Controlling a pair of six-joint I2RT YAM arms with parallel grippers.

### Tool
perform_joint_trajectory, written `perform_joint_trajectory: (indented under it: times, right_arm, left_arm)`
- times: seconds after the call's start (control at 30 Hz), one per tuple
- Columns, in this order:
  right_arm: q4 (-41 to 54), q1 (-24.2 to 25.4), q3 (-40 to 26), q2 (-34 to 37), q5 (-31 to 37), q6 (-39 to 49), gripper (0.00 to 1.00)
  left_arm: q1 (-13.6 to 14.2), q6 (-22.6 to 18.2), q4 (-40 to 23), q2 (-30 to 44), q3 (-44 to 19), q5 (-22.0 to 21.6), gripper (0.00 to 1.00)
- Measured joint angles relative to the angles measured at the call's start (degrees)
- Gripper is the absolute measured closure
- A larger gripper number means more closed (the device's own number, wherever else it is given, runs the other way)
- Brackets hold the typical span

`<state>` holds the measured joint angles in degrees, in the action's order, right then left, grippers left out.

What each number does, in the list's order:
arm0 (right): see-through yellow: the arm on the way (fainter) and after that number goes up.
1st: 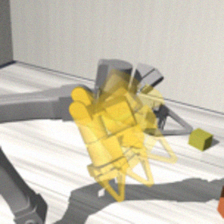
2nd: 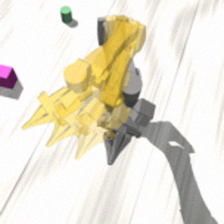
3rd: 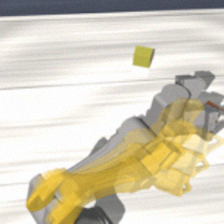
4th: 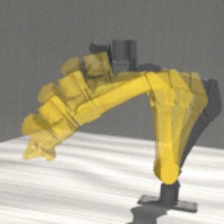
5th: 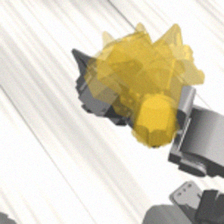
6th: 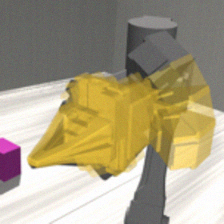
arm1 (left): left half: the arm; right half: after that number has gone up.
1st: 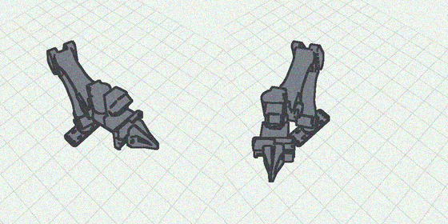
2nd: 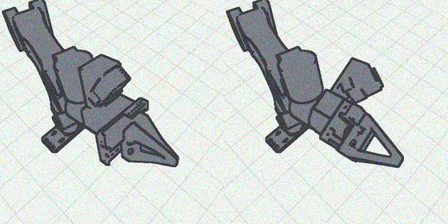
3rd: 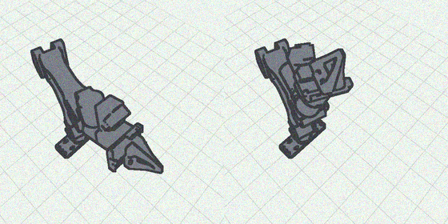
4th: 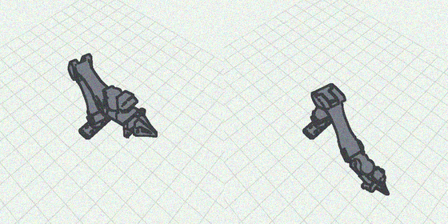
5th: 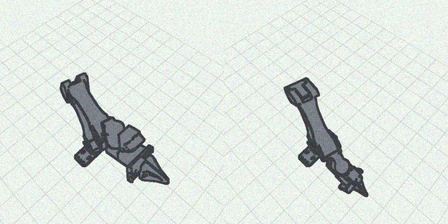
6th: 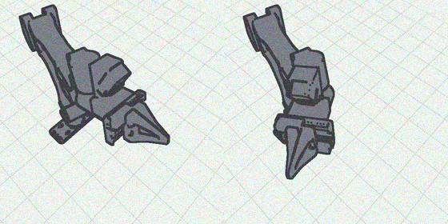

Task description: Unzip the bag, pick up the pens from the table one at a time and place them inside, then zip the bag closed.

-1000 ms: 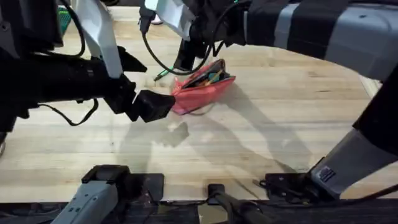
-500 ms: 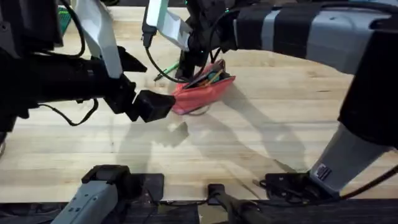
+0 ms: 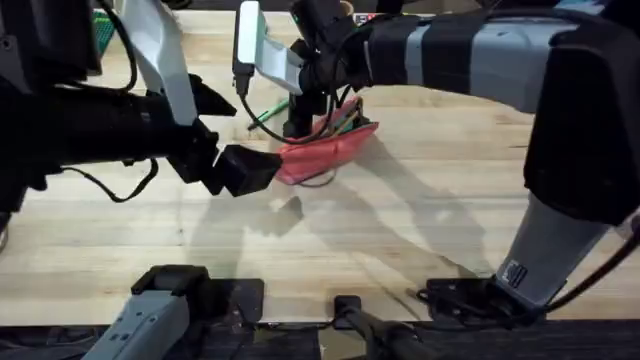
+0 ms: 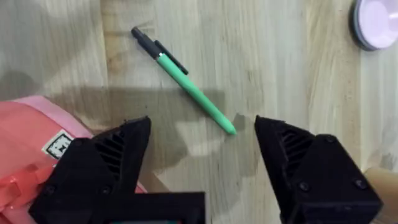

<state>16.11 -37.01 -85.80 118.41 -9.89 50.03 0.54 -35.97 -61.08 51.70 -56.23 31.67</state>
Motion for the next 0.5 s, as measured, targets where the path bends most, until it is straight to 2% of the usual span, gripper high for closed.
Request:
perform_joint_trajectory:
  times: [0.33, 0.5]
  right_arm:
    - [-0.83, 0.07, -0.74, 1.70, -0.87, 0.48, 0.006]
    - [-0.84, 0.44, -0.79, 2.21, -1.12, -2.03, 0.006]
  left_arm:
    - [0.00, 0.01, 0.00, 0.00, 0.00, 0.00, 0.006]
    - [0.00, 0.02, 0.00, 0.00, 0.00, -0.01, 0.006]
